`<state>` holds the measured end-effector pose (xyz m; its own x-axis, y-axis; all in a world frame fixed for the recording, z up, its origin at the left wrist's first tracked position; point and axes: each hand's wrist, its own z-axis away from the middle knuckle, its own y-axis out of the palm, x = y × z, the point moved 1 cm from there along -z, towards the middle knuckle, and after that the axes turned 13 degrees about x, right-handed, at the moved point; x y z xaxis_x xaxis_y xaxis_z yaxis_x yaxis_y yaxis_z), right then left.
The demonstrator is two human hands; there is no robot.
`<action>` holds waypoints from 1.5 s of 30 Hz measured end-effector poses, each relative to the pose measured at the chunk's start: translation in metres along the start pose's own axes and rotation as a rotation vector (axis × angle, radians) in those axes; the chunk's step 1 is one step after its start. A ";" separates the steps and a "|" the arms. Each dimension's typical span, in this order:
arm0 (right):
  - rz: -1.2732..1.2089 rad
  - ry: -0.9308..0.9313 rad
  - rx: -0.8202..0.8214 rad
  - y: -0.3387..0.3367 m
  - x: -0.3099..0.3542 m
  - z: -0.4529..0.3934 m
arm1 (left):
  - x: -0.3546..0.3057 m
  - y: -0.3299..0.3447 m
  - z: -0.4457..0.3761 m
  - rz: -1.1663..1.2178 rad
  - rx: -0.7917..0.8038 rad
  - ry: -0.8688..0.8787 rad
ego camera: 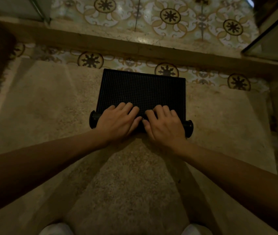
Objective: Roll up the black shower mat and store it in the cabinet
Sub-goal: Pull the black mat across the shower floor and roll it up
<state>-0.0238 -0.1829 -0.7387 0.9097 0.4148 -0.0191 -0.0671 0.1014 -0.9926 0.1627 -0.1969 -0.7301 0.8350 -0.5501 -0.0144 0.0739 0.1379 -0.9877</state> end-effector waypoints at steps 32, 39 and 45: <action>-0.149 0.158 -0.096 -0.015 -0.023 -0.050 | 0.025 -0.003 -0.050 0.013 -0.106 -0.106; -0.041 0.205 -0.105 -0.009 -0.029 -0.058 | 0.035 -0.009 -0.074 0.077 -0.138 -0.152; -0.112 0.228 -0.084 -0.016 -0.043 -0.087 | 0.034 0.000 -0.069 0.025 -0.175 -0.201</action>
<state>-0.0260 -0.2806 -0.7322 0.9789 0.1902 0.0748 0.0652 0.0560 -0.9963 0.1535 -0.2729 -0.7412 0.9280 -0.3716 -0.0252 -0.0291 -0.0050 -0.9996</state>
